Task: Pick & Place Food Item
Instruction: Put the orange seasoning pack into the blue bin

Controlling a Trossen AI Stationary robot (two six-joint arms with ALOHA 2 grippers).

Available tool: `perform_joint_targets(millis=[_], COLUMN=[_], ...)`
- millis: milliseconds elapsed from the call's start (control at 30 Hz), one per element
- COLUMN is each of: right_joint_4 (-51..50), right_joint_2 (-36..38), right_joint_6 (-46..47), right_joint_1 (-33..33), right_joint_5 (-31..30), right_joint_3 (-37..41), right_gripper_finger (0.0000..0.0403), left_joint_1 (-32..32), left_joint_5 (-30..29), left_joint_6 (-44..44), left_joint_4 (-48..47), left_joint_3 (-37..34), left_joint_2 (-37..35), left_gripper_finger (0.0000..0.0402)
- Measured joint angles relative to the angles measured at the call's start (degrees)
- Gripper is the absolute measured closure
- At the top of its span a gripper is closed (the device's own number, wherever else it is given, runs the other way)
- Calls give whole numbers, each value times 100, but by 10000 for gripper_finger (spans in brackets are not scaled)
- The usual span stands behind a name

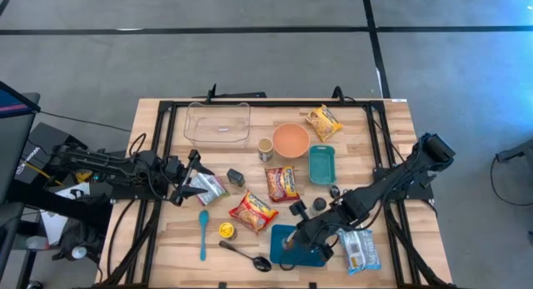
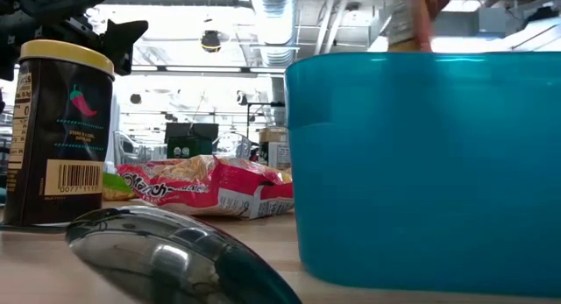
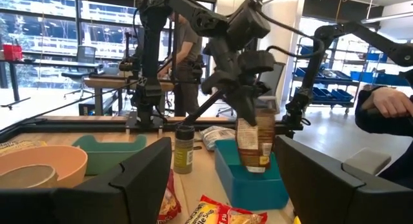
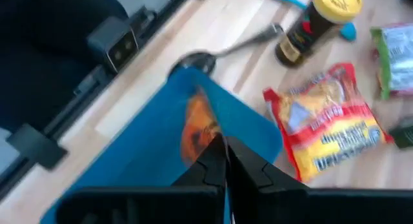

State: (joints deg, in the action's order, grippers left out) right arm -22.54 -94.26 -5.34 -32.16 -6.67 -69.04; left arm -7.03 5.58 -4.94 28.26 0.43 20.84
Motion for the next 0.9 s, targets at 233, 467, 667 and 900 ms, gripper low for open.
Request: perform_joint_targets(millis=[233, 467, 667, 900], right_joint_4=[13, 79, 8, 44], right_joint_2=[-180, -315, -456, -443], right_joint_6=[-203, -717, -731, -725], right_joint_1=[60, 85, 133, 133], right_joint_5=[67, 88, 128, 152], right_joint_3=[11, 6, 20, 11], right_gripper_finger=[403, 403, 403, 403], left_joint_1=[0, 0, -1, -1], left_joint_5=[0, 2, 2, 2], left_joint_6=[-1, -1, 1, 1], left_joint_4=[47, 54, 64, 80], left_joint_3=[0, 2, 1, 2], left_joint_2=[0, 0, 0, 2], left_gripper_finger=[131, 131, 131, 131])
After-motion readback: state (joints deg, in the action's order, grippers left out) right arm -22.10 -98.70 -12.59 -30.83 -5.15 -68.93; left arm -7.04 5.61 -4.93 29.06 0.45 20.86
